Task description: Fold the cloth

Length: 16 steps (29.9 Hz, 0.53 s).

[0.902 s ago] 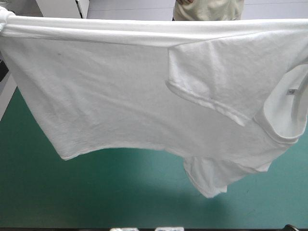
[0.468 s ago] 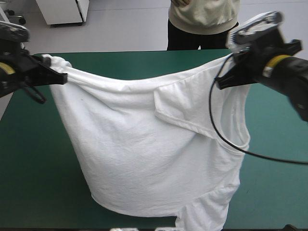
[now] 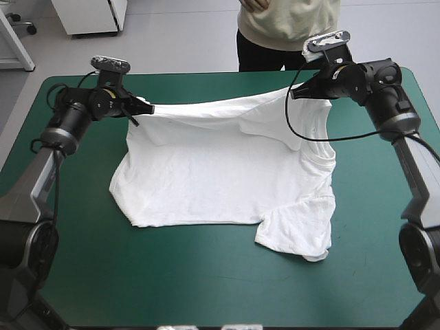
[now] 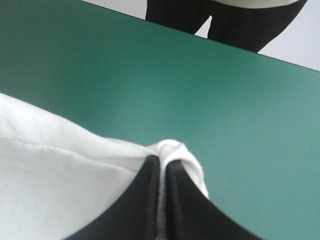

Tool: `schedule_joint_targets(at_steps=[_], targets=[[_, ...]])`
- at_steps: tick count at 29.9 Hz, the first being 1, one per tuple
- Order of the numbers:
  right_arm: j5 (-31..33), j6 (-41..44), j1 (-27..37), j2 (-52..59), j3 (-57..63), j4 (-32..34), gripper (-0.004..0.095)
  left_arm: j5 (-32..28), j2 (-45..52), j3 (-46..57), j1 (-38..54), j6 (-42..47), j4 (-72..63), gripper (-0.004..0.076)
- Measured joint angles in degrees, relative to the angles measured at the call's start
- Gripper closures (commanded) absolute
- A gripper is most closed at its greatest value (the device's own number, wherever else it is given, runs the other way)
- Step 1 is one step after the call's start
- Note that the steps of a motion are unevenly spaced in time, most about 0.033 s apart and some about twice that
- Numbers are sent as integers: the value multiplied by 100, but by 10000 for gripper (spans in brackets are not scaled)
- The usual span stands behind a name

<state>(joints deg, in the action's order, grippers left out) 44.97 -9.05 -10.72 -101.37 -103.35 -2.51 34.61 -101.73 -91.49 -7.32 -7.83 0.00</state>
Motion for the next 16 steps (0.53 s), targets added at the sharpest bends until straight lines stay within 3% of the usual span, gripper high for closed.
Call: schedule_joint_targets(at_steps=[3, 5, 7, 10, 11, 13, 16], targets=[[-401, -65, 243, -596, -65, -206, 908, -702, -545, 4, 0, 50, 0, 732], [-545, -90, 374, -1007, -201, -296, 814, -1199, -847, 10, 0, 125, 0, 696], [-613, -129, 493, -1343, -379, -359, 650, -1612, -1052, 10, 0, 155, 0, 566], [-672, -224, 625, -1761, -647, -503, 303, -2089, -1294, -37, 0, 187, -39, 281], [-706, -259, 660, -1869, -722, -555, 232, -2182, -1379, -86, 0, 199, -39, 196], [-788, -294, 710, -2014, -832, -602, 207, -2328, -1534, -229, 5, 326, -39, 106], [-877, -318, 737, -2051, -945, -628, 260, -2438, -1662, -450, 29, 542, -39, 105]])
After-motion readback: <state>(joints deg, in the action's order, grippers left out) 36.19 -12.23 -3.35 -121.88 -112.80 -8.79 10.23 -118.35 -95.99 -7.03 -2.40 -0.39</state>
